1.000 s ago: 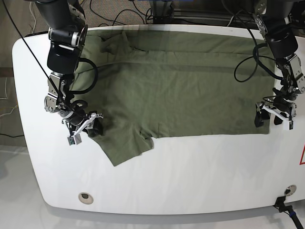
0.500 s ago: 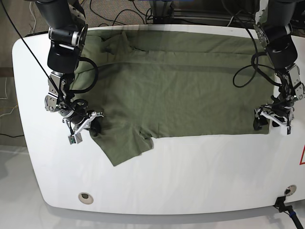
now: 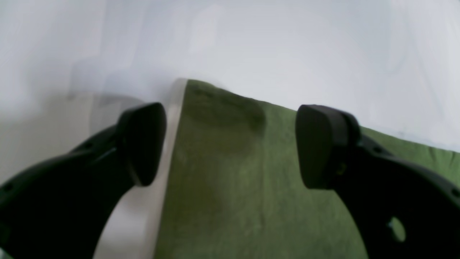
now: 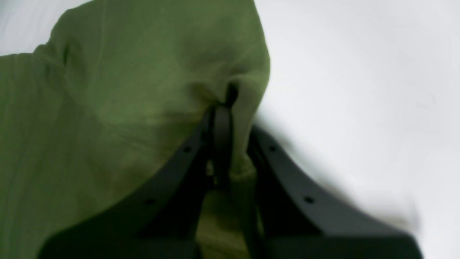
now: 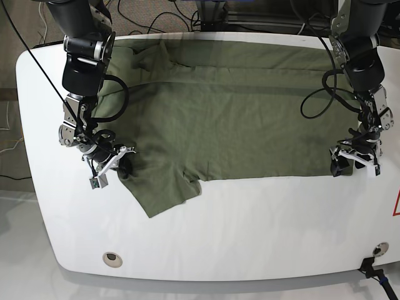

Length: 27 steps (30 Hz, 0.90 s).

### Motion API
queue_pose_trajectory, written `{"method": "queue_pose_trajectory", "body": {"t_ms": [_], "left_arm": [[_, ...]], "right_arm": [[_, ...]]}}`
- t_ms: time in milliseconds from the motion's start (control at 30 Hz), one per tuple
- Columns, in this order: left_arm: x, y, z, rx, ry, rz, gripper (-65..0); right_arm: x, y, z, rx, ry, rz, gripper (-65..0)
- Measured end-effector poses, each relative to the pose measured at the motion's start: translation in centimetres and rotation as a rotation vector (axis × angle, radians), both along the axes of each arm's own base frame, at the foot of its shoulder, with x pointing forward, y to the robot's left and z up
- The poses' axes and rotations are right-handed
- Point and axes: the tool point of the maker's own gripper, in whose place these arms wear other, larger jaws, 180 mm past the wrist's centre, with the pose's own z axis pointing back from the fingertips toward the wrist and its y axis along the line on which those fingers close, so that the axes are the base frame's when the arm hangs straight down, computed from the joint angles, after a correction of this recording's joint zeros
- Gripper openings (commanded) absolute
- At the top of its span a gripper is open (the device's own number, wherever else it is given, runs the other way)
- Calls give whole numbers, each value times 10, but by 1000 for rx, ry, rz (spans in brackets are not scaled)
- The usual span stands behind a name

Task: Fold the T-shirt properly
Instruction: 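Reach both grippers to the shirt's hem corners and grasp them, then lift the hem and fold it over toward the collar edge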

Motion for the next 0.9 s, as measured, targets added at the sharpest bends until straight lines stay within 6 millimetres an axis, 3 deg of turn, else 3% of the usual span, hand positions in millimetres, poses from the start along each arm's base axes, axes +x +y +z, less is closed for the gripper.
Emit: {"method": "queue_pose_trajectory", "body": {"t_ms": [167,333,400,600,633,900], "left_arm": [[4,-27,0,-49,-33,-81,-129],[4,-29,0,-53,-32,-89,-139],[4,-29,0,-53,-32,-88,-218],[-1,-29,-6,-48,-1,-93,-627],[-1,-29,-7,-50,3,-94,-650],[-4,-30,-6,-37,14,-104,-650]], "right_arm": [[0,0,0,0,0,0,-650],[-3,0,-3,1,5,-1,-650],[-4,0,-3,10,-1,-7,-650],[-4,-2,-3,7,0,-8,-650],[-4,-2,-3,7,0,-8,-650],[-6,-3,0,-22,4,7,-650]]}}
